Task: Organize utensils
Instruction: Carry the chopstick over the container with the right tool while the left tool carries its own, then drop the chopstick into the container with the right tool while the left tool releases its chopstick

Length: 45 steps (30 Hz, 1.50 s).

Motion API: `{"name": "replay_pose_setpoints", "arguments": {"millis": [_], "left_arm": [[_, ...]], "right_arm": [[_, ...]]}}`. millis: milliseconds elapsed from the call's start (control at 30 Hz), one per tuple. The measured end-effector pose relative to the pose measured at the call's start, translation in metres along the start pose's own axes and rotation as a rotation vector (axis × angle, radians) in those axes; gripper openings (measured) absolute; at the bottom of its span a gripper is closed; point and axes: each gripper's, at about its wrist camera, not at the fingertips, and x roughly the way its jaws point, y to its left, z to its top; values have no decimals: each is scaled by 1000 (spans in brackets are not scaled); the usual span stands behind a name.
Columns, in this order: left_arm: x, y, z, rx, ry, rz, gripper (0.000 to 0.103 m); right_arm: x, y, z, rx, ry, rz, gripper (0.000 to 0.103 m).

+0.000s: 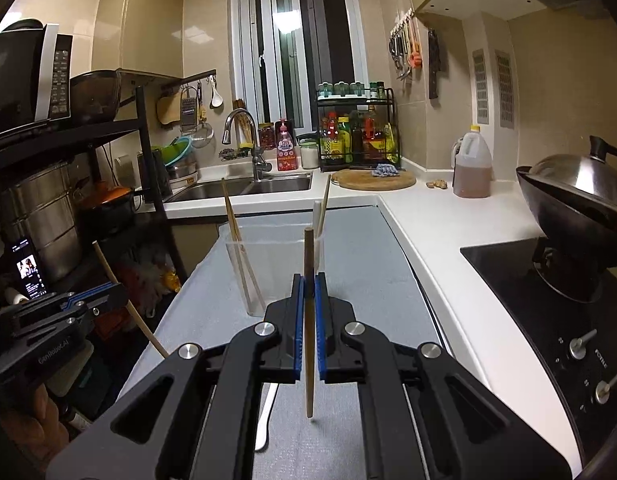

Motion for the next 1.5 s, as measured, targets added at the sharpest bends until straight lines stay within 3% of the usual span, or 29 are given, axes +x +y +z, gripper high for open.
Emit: {"name": "replay_pose_setpoints", "arguments": {"millis": [233,500,733,1000,1167,1200,1233,1300,1500], "left_arm": [[11,5,44,5,36,8,6],[28,4,136,29,-76,7,6],[64,10,179,17,-122,13,6],[139,16,154,26,33,-8,6],[158,15,129,55,98,-7,6],[159,16,126,53,104,-13,10],[159,16,126,51,104,-15,25],[149,18,128,46,71,-8,42],[99,20,133,31,-54,11,42]], "right_arm": [[19,3,42,-22,-2,26,5],[40,14,125,-28,-121,66,5],[85,21,166,-42,-164,57,5],[160,11,137,-18,-27,44,5],[181,13,112,-47,54,33,7],[182,13,109,-51,66,29,13],[181,12,107,-50,73,21,16],[175,10,107,-38,72,12,22],[132,9,110,-76,6,7,26]]}}
